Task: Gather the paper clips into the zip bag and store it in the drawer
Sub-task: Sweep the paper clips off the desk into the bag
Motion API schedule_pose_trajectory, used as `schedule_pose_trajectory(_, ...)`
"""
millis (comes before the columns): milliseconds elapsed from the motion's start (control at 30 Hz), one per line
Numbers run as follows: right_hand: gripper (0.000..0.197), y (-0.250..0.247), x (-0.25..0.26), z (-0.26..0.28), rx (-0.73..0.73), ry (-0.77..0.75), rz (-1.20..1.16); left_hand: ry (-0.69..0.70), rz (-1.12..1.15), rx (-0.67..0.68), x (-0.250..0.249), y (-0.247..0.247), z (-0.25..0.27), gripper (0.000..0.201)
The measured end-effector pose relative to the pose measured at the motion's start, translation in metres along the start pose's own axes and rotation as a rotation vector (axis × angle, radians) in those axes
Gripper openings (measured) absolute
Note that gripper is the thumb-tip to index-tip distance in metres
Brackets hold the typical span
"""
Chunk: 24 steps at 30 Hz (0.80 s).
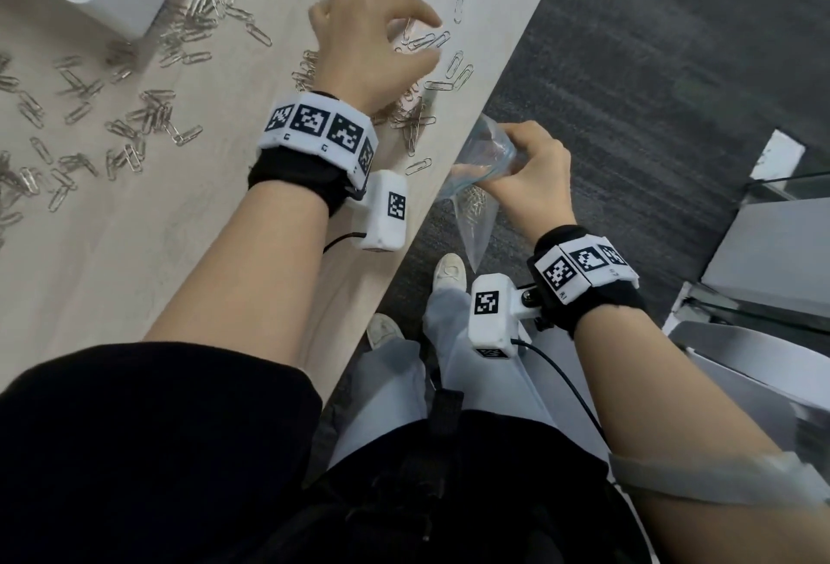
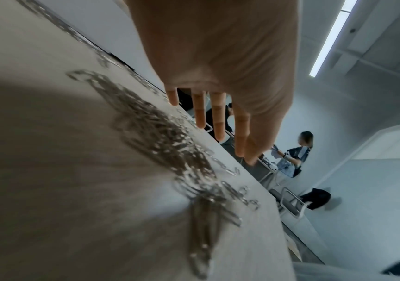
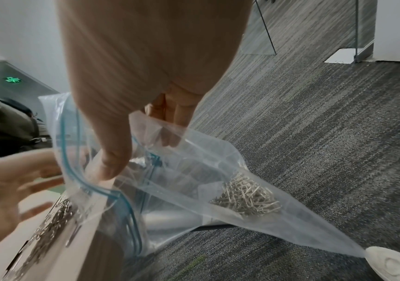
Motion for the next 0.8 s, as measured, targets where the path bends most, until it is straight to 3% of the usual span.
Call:
schedule_pose_trajectory(167, 0.027, 0.001, -0.004, -0.004, 0.004, -0.014, 0.004, 0.136, -0.042, 0.279, -0.019, 0.027, -0.006, 0.069)
schedule_pose_trajectory(333, 0.034, 0.000, -0.002, -0.003, 0.005, -0.021, -0.006, 0.157, 0.015, 0.088, -0.011, 0.023, -0.001, 0.024)
schedule_pose_trajectory(400, 0.035, 0.000, -0.001, -0.002, -0.004, -0.015, -0.008, 0.121, 0.011, 0.063, -0.004, 0.018, 0.004, 0.016)
schedule_pose_trajectory(667, 0.033, -0.001, 0.000, 0.001, -0.008, -0.004, 0.027, -0.011, -0.142, -0.049, 0.010, 0.001, 0.015, 0.017)
schedule_pose_trajectory(800, 0.042, -0.002, 0.000, 0.000, 0.014, -0.012, 0.014, 0.088, -0.045, 0.073, -0.003, 0.007, 0.002, 0.038)
Point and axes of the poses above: each hand's wrist, its own z-axis away from the middle knuckle, its own y-axis out of the palm, x = y × z, the point moved 3 cm from there along -z, towards the middle knuckle, and after that the axes turned 10 degrees about -x, right-handed, at the moved point
